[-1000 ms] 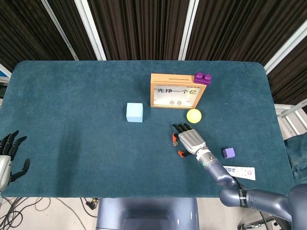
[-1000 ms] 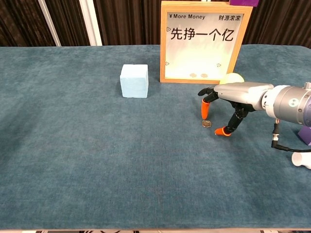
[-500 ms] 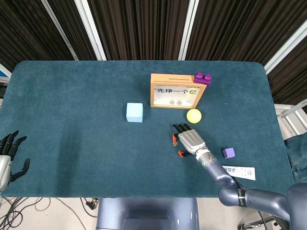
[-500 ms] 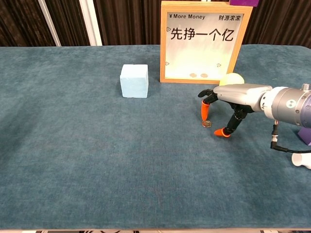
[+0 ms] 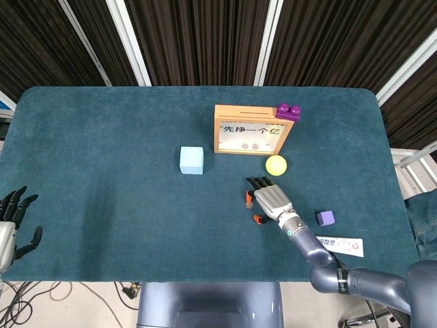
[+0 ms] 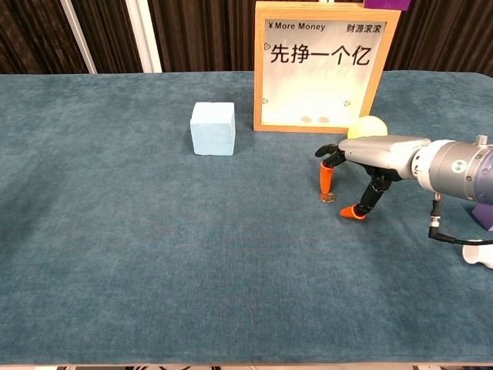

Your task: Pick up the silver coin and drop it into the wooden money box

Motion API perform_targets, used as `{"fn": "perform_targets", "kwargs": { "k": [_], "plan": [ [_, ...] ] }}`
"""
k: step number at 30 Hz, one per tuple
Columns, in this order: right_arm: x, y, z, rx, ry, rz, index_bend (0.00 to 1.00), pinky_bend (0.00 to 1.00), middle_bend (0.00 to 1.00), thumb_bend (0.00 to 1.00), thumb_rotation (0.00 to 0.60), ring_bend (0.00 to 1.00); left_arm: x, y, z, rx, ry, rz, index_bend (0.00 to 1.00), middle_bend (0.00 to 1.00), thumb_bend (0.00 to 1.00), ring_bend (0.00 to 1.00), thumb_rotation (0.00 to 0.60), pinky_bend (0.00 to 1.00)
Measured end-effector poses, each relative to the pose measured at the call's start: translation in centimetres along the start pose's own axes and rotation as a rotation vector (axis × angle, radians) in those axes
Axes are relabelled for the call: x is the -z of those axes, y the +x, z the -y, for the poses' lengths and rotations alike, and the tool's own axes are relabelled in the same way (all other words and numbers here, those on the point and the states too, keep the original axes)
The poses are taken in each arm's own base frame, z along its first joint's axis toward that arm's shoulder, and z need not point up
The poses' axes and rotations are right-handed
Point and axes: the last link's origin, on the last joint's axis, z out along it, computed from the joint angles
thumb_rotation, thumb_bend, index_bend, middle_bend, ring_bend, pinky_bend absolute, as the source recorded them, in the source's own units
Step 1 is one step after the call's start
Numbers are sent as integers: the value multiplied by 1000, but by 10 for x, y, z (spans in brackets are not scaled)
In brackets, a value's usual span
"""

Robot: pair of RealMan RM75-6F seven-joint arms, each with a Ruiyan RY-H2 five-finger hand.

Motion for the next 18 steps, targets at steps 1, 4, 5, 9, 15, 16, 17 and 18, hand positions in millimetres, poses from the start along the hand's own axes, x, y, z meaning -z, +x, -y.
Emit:
{"fn": "perform_targets", "kwargs": {
  "k": [1,4,5,9,15,16,17,18],
  "plan": [
    [0,0,0,0,-1,0,415,0,2,361,600,0,0,0,0,0,0,0,170,5,425,0,600,97],
    [-2,0,0,-2,-4,-1,417,0,2,362,600,0,0,0,0,0,1,1,170,5,425,0,600,97],
    [-2,0,-1,-2,-4,-1,418,0,2,363,600,0,0,0,0,-1,1,1,170,5,425,0,600,97],
    [-4,0,-1,0,-8,-1,418,0,2,364,600,0,0,0,0,-1,1,2,171,5,425,0,600,97],
    [-9,-1,0,-4,-13,0,418,0,2,366,600,0,0,0,0,-1,1,2,173,5,425,0,600,97],
    [-9,-1,1,-4,-13,-1,418,0,2,366,600,0,0,0,0,-1,1,3,173,5,425,0,600,97],
    [-10,-1,1,-4,-13,-3,418,0,2,367,600,0,0,0,0,-1,1,3,174,5,425,0,600,97],
    [-10,0,1,-4,-13,-6,418,0,2,367,600,0,0,0,0,-1,1,3,174,5,425,0,600,97]
  ]
}}
